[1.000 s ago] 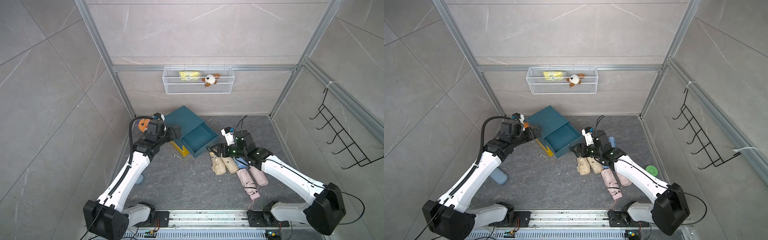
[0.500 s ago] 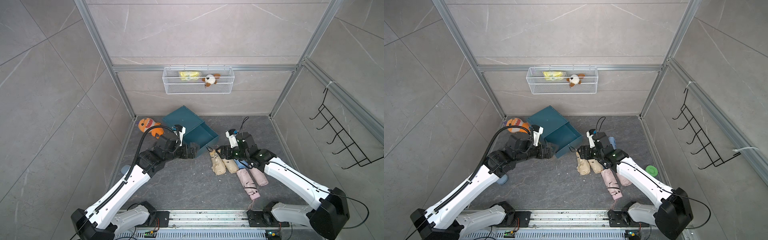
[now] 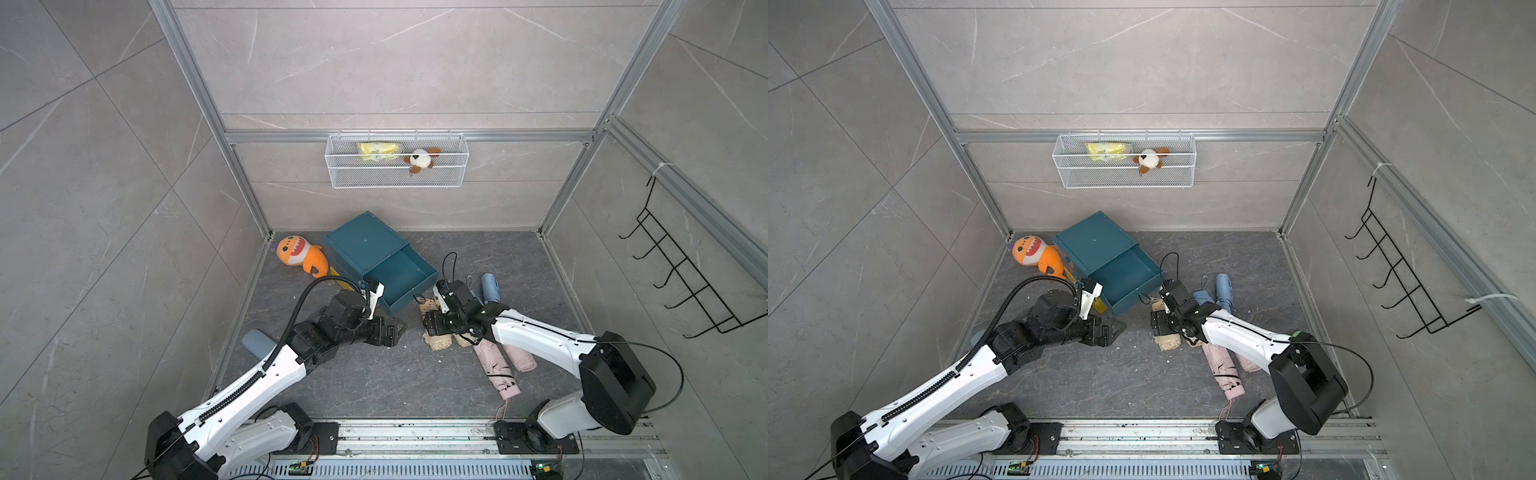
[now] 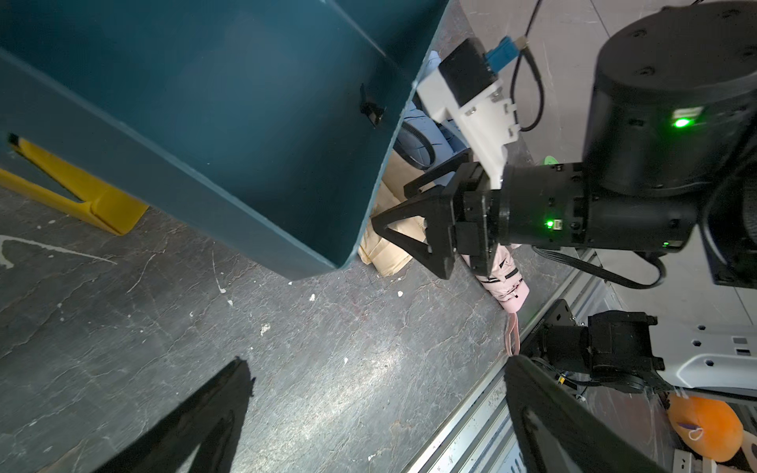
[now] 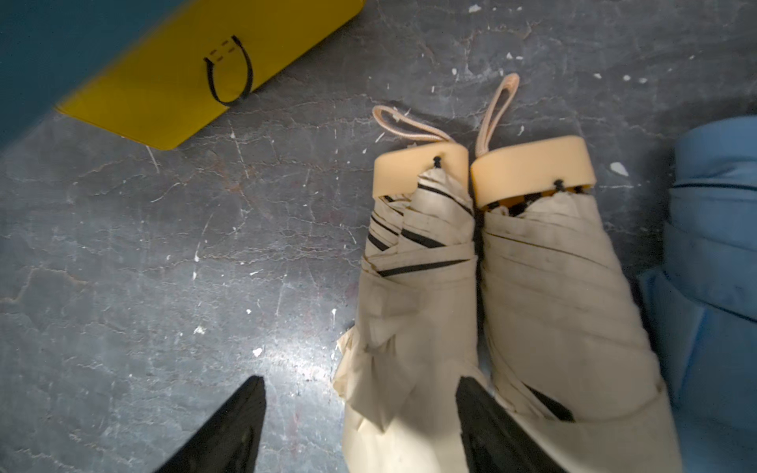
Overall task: Place the umbrella in the drawer by color
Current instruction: Open the drawer in the storage box, then pick up the umbrella from the center of the board.
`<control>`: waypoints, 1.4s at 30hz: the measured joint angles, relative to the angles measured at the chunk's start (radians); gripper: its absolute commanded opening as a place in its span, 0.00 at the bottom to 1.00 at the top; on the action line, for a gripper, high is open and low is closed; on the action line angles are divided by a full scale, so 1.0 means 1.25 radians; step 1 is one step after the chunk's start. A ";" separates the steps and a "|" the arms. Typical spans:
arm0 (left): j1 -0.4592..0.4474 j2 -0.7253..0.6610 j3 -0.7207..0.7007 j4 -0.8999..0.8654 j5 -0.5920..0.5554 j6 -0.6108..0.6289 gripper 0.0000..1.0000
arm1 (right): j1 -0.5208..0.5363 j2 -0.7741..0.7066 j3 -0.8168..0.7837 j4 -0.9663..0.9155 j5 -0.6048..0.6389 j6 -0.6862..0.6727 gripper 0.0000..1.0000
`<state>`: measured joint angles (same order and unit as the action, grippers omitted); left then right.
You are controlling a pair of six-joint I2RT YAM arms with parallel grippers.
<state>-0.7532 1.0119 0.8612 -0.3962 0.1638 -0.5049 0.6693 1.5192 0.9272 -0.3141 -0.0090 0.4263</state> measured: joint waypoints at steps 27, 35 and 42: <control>0.000 -0.013 -0.038 0.036 -0.019 0.000 1.00 | 0.013 0.118 -0.048 0.068 0.049 0.026 0.54; 0.000 -0.015 -0.038 0.034 -0.028 -0.001 1.00 | 0.013 0.013 -0.066 0.015 0.045 0.026 0.31; 0.000 -0.017 -0.021 0.011 -0.032 -0.005 1.00 | 0.025 -0.187 -0.067 -0.096 0.045 0.026 0.28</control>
<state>-0.7532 0.9909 0.8352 -0.3820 0.1238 -0.5106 0.7010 1.2854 0.8429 -0.4339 0.0471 0.4591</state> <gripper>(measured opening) 0.996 0.343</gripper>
